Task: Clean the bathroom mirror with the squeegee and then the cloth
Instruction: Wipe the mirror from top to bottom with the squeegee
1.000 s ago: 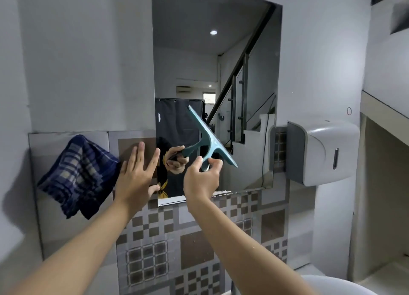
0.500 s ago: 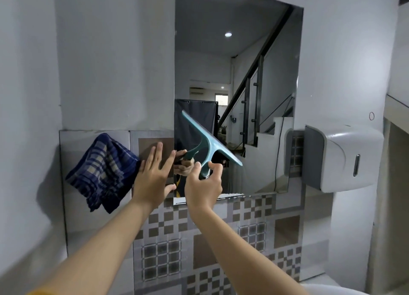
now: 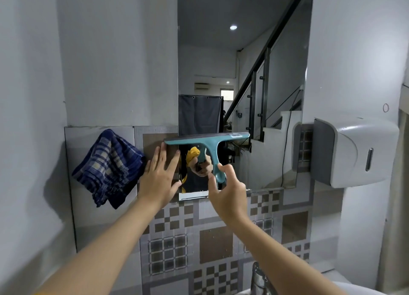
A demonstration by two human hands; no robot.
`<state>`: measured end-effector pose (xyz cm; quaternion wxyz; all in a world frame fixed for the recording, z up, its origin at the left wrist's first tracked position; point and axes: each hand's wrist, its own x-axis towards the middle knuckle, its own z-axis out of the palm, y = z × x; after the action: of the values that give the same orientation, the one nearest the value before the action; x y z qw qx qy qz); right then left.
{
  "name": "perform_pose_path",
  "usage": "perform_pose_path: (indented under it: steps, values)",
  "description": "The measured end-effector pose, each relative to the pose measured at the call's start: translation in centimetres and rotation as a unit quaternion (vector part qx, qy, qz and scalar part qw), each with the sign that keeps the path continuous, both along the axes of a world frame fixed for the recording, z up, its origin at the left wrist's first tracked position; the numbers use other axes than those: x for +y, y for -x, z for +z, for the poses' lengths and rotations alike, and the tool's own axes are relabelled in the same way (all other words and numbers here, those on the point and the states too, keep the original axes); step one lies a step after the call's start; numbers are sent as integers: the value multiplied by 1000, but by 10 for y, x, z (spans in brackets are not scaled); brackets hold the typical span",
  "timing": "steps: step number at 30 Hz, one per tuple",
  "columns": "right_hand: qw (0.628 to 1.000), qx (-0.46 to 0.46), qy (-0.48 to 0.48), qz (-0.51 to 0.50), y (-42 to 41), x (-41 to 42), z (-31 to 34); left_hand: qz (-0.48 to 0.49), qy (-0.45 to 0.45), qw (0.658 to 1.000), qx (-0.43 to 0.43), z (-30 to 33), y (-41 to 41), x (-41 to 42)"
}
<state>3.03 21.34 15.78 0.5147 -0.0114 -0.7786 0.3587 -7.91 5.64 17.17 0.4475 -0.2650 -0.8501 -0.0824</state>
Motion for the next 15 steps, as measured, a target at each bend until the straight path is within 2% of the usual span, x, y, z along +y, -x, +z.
perform_pose_path:
  steps: [7, 15]
  values:
    - [995, 0, -102, -12, 1, 44, 5, -20, 11, 1000, -2, -19, 5, -2]
    - [987, 5, -161, -23, 3, 73, 8, -25, 27, 999, 6, -27, 9, -8]
